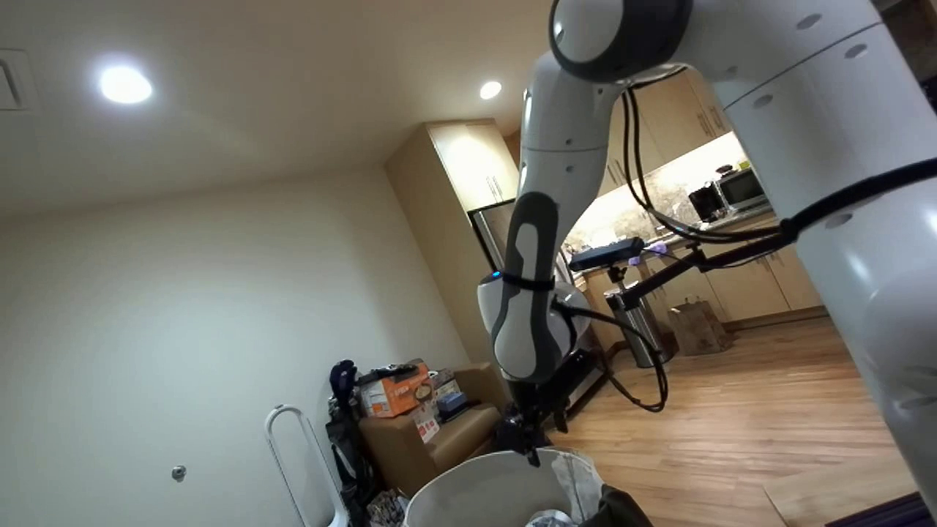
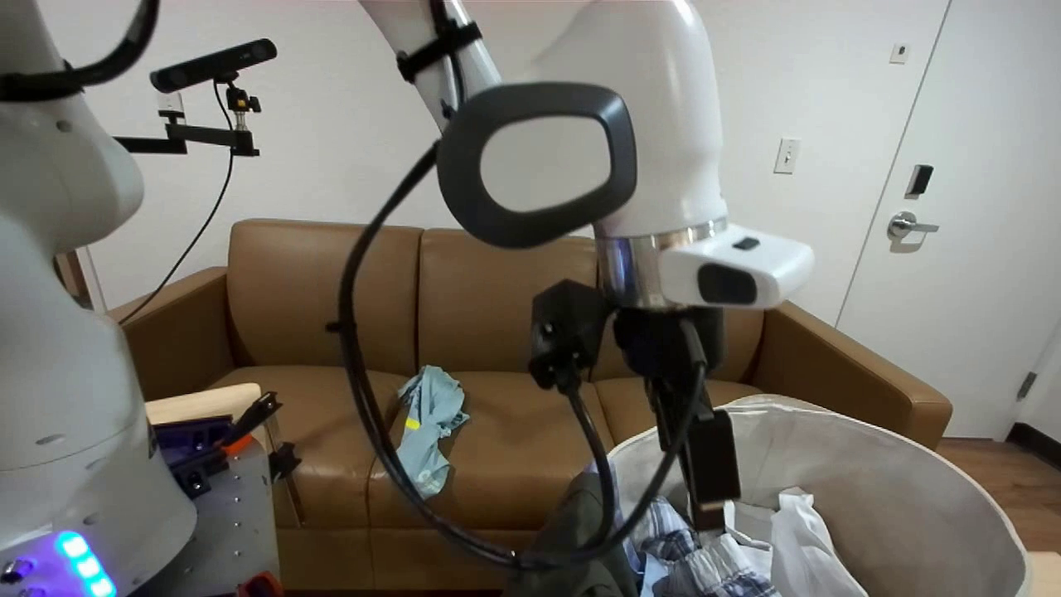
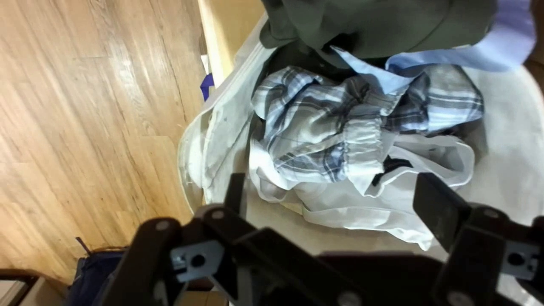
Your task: Take the clothes from the bag and put them on the couch
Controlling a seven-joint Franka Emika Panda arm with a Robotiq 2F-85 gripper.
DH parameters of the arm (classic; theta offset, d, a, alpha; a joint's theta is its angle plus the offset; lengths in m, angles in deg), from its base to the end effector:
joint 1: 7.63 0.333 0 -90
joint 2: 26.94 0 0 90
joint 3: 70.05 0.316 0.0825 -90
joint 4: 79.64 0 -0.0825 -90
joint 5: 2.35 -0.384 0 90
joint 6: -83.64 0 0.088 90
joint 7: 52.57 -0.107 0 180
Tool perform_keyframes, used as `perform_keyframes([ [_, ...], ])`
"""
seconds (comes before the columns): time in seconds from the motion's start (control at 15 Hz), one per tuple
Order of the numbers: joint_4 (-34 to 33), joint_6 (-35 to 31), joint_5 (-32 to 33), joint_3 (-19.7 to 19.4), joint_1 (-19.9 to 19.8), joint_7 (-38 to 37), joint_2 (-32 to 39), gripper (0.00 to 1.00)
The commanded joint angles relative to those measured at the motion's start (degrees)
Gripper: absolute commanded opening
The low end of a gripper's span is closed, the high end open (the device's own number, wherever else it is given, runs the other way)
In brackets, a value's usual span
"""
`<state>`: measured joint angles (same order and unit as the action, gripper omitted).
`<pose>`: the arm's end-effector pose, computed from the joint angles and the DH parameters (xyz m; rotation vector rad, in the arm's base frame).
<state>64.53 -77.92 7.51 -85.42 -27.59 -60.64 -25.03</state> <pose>0.4033 -0.2758 0.2939 2.8409 -0.8791 0.3625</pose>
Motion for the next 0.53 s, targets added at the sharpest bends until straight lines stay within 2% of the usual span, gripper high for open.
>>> perform_keyframes([
  [0.0, -5.48, -5.11, -0.87, -2.06, 0.57, 2.59, 10.58, 1.0],
  [0.13, -3.71, -3.96, -1.46, -2.95, 1.64, 1.37, 8.41, 1.0],
  [0.33, -5.67, -4.21, -1.81, -3.29, 1.74, 1.58, 11.1, 1.0],
  [0.47, -6.15, -7.84, -6.74, 0.2, 0.07, 5.28, 12.85, 1.0],
])
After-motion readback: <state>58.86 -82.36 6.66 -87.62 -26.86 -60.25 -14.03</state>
